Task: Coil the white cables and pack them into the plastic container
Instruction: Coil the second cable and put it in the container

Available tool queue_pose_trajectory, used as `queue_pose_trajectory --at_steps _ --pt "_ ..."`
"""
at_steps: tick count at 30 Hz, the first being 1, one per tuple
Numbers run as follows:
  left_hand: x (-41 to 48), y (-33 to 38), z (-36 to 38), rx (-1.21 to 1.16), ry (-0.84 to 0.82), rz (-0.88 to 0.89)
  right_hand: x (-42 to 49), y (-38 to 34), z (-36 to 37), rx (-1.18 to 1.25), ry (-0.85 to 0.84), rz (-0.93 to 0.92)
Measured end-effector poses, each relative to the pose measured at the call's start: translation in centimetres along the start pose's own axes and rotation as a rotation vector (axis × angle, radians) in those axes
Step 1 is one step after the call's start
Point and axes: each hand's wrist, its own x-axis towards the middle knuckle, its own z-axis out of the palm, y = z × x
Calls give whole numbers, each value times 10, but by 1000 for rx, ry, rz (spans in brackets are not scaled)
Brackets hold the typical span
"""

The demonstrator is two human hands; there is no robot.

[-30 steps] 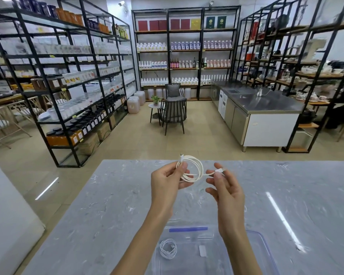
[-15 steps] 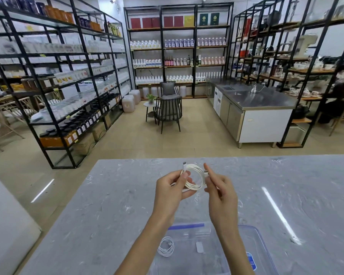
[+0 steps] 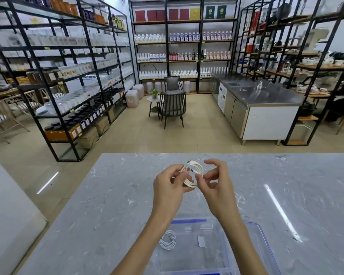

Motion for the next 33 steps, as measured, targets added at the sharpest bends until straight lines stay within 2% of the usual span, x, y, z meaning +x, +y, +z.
queue_pose_trajectory --at_steps 5,8,10,13,15,18,21,27,33 --pt "-4 -4 6 69 -88 36 9 -2 4 84 -154 242" --pt "-2 -6 6 96 -105 21 9 -8 5 106 -181 282" --pt "2 -5 -1 60 -85 -51 8 -8 -2 231 -247 344" --pt "7 -2 -14 -126 -85 -227 11 -4 -22 503 -394 473" --pt "8 -2 -20 -188 -100 -277 11 0 -30 652 -413 568" --pt "5 -1 -20 -216 -151 -293 9 4 -25 800 -383 653" --pt "1 0 -16 -231 -190 -294 10 6 -23 924 -224 708" --pt "-11 -6 -9 -212 -200 -298 9 12 -21 709 -12 621" --pt "-17 -11 -9 -210 -157 -295 10 16 -5 733 10 561"
